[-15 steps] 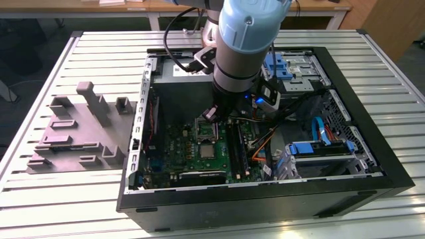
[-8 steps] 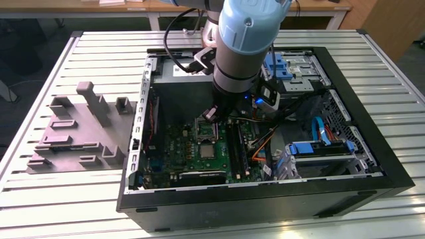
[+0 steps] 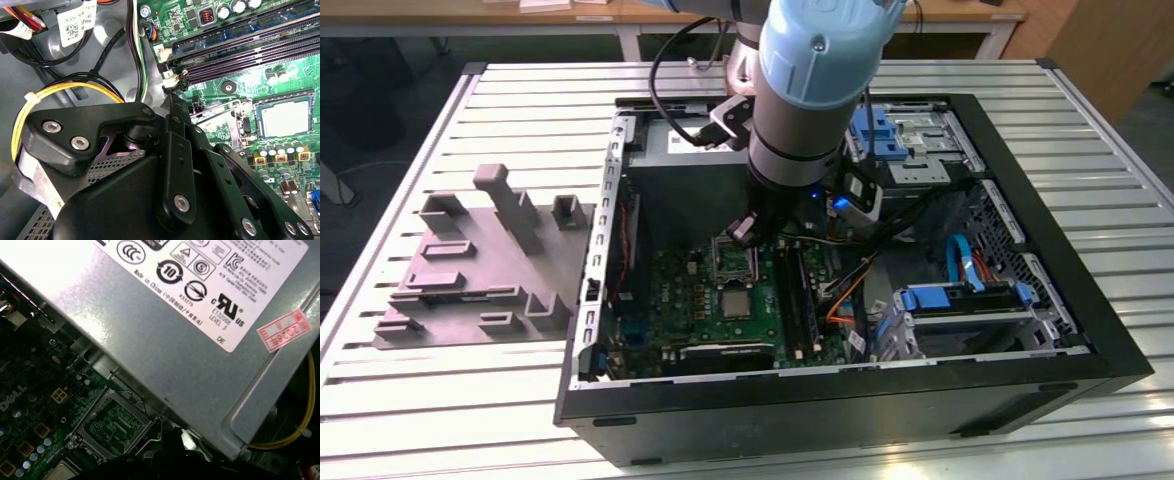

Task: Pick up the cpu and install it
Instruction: 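Close the cpu cover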

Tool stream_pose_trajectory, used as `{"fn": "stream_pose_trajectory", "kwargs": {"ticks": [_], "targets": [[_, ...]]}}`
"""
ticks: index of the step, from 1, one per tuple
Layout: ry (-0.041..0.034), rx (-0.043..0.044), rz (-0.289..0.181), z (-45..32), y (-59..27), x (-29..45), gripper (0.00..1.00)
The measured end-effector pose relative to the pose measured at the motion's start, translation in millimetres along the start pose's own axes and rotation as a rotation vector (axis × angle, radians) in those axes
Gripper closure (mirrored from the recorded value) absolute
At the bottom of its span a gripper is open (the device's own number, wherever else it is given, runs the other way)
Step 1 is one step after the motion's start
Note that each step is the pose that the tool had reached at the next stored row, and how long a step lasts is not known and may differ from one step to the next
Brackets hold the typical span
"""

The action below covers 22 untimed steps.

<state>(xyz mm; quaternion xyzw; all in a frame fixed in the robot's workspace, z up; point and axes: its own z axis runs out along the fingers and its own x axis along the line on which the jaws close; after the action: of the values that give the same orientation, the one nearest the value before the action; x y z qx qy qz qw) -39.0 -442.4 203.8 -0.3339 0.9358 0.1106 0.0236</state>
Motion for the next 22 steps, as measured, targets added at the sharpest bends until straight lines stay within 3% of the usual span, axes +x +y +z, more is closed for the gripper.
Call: {"fn": "stream_pose_trajectory", "kwargs": {"ticks": [9,17,22], "targets": [[-0.0019,-0.0024,0.0,1.6,1.7,-1.5,0.89],[0.0102,0.0126,0.001,2.5,1.8,-1.6,0.89],[0.0119,0.0147,0.001,1.0,2.2,-1.8,0.89]]}}
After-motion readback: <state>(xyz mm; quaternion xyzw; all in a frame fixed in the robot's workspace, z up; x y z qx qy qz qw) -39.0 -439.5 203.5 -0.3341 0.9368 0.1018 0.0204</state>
